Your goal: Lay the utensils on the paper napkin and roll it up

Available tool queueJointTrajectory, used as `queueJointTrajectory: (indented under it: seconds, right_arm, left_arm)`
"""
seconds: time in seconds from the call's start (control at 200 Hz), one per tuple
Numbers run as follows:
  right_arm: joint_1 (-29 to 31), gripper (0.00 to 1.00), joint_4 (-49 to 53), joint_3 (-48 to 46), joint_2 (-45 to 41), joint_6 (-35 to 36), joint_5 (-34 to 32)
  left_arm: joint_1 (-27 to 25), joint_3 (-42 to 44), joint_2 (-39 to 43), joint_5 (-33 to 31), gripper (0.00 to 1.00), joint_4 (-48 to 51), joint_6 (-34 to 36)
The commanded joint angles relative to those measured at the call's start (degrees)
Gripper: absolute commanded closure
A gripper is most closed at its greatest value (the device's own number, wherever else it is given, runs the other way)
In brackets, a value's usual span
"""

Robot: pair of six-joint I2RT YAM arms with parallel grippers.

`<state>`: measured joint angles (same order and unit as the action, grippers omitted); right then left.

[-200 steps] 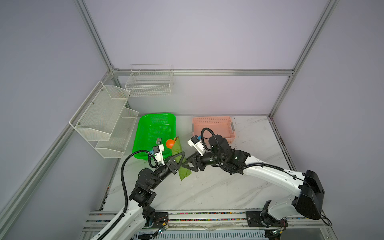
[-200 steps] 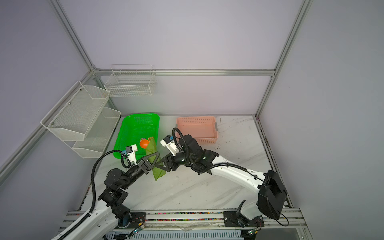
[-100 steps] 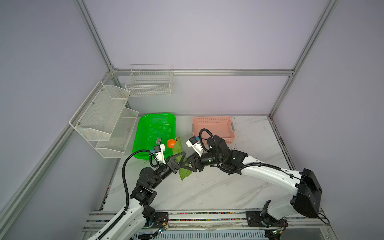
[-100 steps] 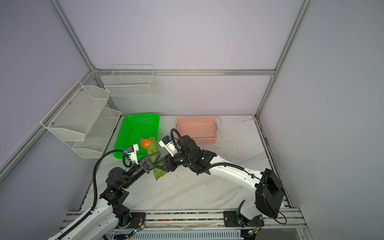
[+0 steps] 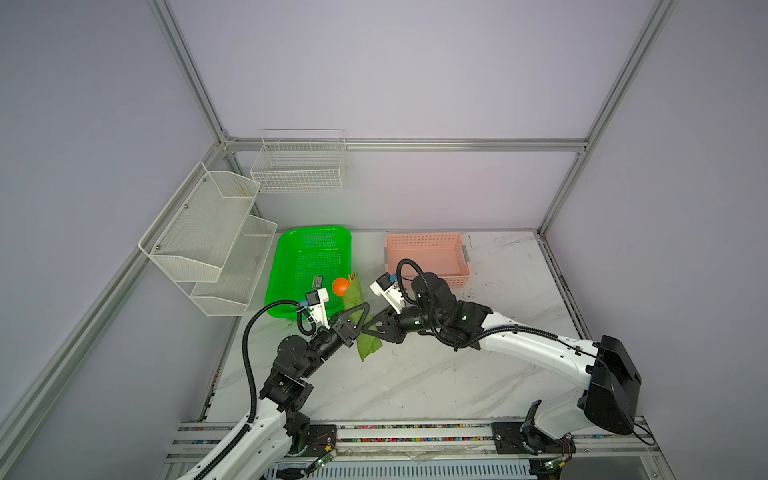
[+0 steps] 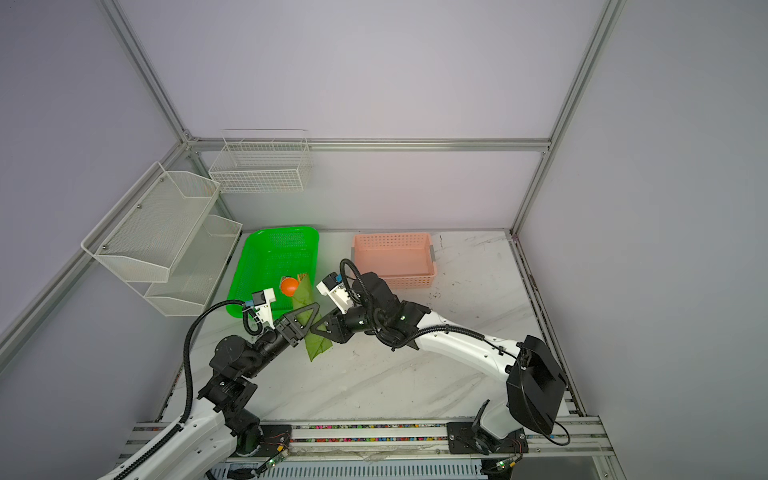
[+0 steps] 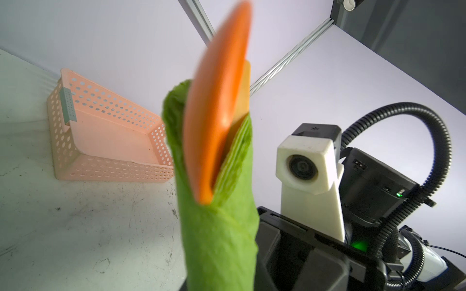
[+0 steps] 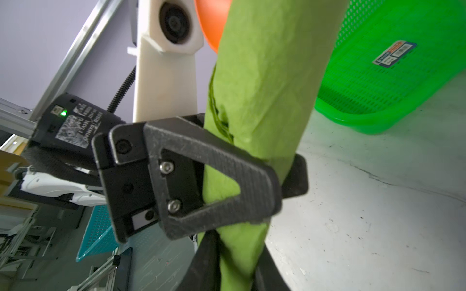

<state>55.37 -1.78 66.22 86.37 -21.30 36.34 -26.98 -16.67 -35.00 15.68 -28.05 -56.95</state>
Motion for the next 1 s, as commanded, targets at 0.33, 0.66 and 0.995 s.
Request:
queueJointTrajectory:
  seconds: [0.33, 0.66, 0.995]
  right_arm:
    - [0.2, 1.0, -5.5, -2.9, 0.0, -0.7, 4.1]
    - [-0.2, 1.0, -8.3, -5.1, -0.4, -2.2, 5.9]
    - [-0.1, 1.0, -10.5, -5.8, 1.2, -3.2, 9.6]
  left_arm:
    - [-0.2, -5.6, 4.0, 0.7, 1.0, -3.1, -1.2]
    - [-0.2, -6.2, 4.5, 0.7, 0.97, -2.3, -1.7]
    - [-0.2, -7.1, 3.8, 0.8, 0.73, -2.8, -2.6]
